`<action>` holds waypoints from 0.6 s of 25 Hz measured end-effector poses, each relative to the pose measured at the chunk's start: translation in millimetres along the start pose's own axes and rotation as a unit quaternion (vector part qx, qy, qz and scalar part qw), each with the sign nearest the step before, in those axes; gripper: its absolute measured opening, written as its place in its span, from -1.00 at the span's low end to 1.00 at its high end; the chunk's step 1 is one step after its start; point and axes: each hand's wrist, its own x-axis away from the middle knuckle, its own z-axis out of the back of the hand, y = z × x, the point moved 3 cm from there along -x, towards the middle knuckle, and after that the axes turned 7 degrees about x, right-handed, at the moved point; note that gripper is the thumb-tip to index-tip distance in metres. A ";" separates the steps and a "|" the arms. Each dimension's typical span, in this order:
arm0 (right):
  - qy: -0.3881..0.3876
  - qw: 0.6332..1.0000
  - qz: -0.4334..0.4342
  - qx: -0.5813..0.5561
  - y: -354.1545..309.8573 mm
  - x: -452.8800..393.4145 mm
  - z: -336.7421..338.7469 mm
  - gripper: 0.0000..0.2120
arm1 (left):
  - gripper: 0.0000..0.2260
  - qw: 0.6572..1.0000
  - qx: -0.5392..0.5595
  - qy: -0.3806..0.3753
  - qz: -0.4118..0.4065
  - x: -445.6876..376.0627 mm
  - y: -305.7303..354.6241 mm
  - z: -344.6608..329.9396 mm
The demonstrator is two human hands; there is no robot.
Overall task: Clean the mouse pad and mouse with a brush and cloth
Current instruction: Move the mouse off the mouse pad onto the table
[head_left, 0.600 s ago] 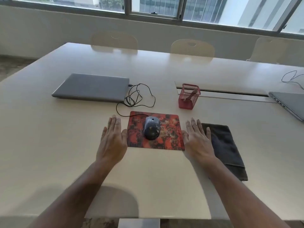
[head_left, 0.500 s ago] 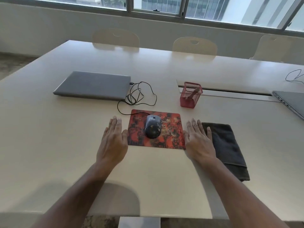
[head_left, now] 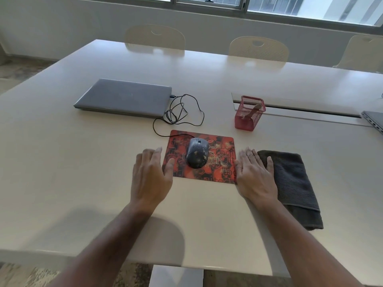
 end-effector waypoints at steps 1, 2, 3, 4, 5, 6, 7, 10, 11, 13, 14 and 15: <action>0.000 1.000 -0.002 -0.002 0.3 -0.1 -0.1 -0.43 | -0.48 1.000 0.004 0.002 0.000 1.7 5.6 -1.8; 0.000 1.000 -0.002 -0.002 0.5 -0.3 -0.6 -0.43 | -0.45 1.000 0.001 0.002 -0.003 3.3 12.4 -4.2; 0.000 1.000 -0.001 -0.002 0.5 -0.3 -0.8 -0.43 | -0.41 1.000 -0.005 0.001 -0.005 4.4 19.5 -7.1; 0.002 1.000 -0.001 -0.003 0.5 -0.4 -0.8 -0.43 | -0.36 1.000 -0.013 0.000 -0.007 4.4 26.4 -10.8; 0.003 1.000 0.000 -0.003 0.5 -0.5 -0.8 -0.43 | -0.31 1.000 -0.021 -0.002 -0.007 3.9 33.1 -14.5; 0.004 1.000 0.000 -0.004 0.4 -0.6 -0.6 -0.43 | -0.27 0.999 -0.031 -0.004 -0.005 2.4 39.2 -18.7; 0.006 1.000 0.000 -0.004 0.5 -0.6 -0.8 -0.43 | -0.23 0.999 -0.041 -0.008 -0.001 0.7 44.9 -22.9; 0.010 1.000 0.001 -0.005 0.3 -0.7 -1.3 -0.43 | -0.15 0.997 -0.079 -0.017 0.015 -4.6 58.2 -34.3; 0.011 1.000 0.002 -0.006 0.3 -0.7 -1.5 -0.43 | -0.14 0.995 -0.093 -0.019 0.020 -5.9 61.5 -37.4; 0.014 1.000 0.004 -0.008 0.4 -0.6 -1.8 -0.42 | -0.15 0.993 -0.114 -0.020 0.027 -8.4 66.2 -43.0; 0.015 1.000 0.004 -0.009 0.6 -0.5 -1.8 -0.42 | -0.15 0.992 -0.119 -0.019 0.032 -9.1 67.5 -45.4; 0.016 1.000 0.005 -0.010 0.7 -0.6 -2.0 -0.42 | -0.16 0.992 -0.122 -0.018 0.037 -9.7 68.3 -47.4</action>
